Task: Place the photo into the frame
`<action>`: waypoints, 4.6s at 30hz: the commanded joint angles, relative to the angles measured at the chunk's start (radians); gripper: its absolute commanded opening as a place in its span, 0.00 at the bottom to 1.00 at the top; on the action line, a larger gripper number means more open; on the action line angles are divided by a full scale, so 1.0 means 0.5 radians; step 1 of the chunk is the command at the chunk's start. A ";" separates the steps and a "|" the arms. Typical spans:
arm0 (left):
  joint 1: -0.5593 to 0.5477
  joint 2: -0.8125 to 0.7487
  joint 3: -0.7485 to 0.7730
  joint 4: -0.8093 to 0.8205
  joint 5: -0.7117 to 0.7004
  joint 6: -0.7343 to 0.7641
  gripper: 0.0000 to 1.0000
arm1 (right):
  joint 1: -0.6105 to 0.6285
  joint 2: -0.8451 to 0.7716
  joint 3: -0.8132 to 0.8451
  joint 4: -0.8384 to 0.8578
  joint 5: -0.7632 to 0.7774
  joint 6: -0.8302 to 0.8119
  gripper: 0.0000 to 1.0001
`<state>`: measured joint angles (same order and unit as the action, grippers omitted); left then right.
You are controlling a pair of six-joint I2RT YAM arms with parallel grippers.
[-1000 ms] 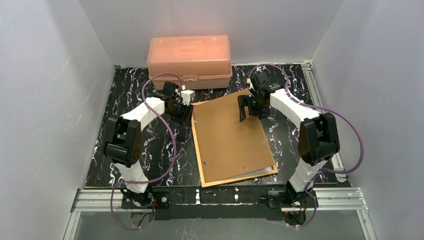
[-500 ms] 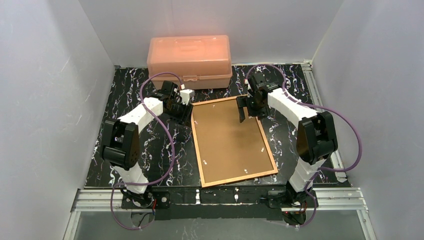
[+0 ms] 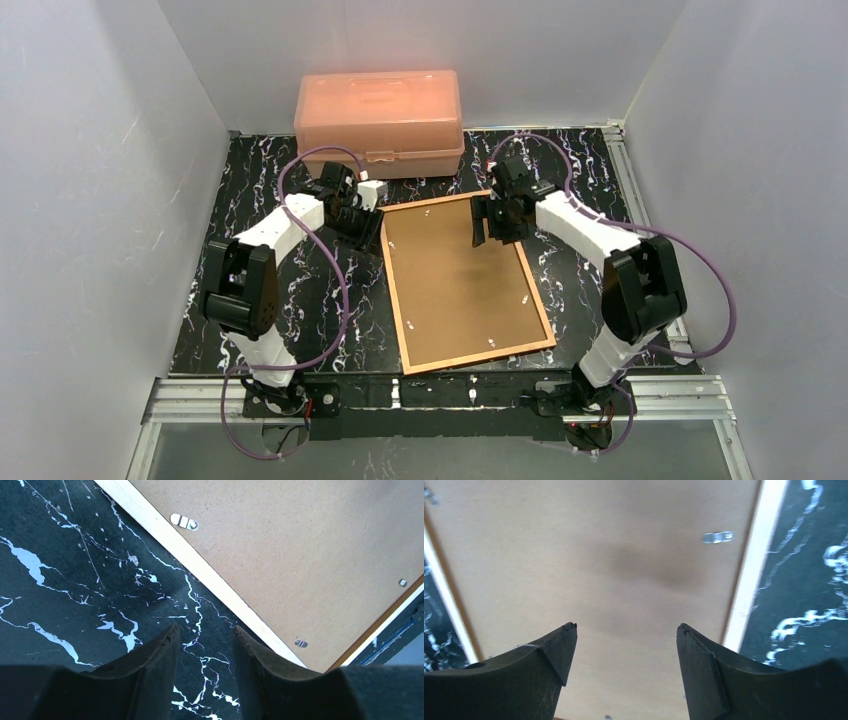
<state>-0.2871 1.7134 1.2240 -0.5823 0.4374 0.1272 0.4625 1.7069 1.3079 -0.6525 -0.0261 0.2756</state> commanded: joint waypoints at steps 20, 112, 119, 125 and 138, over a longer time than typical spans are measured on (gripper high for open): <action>0.107 -0.038 -0.128 -0.248 0.598 -0.101 0.61 | 0.699 -0.294 -0.610 1.146 -0.659 0.452 0.61; 0.023 0.062 -0.491 0.090 0.498 -0.297 0.29 | -0.434 -1.609 -1.747 0.428 -0.562 1.042 0.99; 0.055 0.112 -0.370 0.128 0.478 -0.316 0.24 | -0.283 -1.279 -1.583 0.713 -0.529 1.078 0.99; 0.150 0.182 -0.243 0.123 0.510 -0.321 0.22 | -0.232 -1.092 -1.462 0.790 -0.485 1.047 0.99; 0.349 -0.076 -0.360 -0.107 0.642 -0.117 0.33 | -0.157 -1.336 -1.163 0.262 -0.071 0.745 0.98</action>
<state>-0.1104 1.7557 1.0866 -0.5743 0.6956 0.0250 0.3458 1.0939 0.6640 -0.4515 -0.1272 0.6811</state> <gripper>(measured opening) 0.326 0.985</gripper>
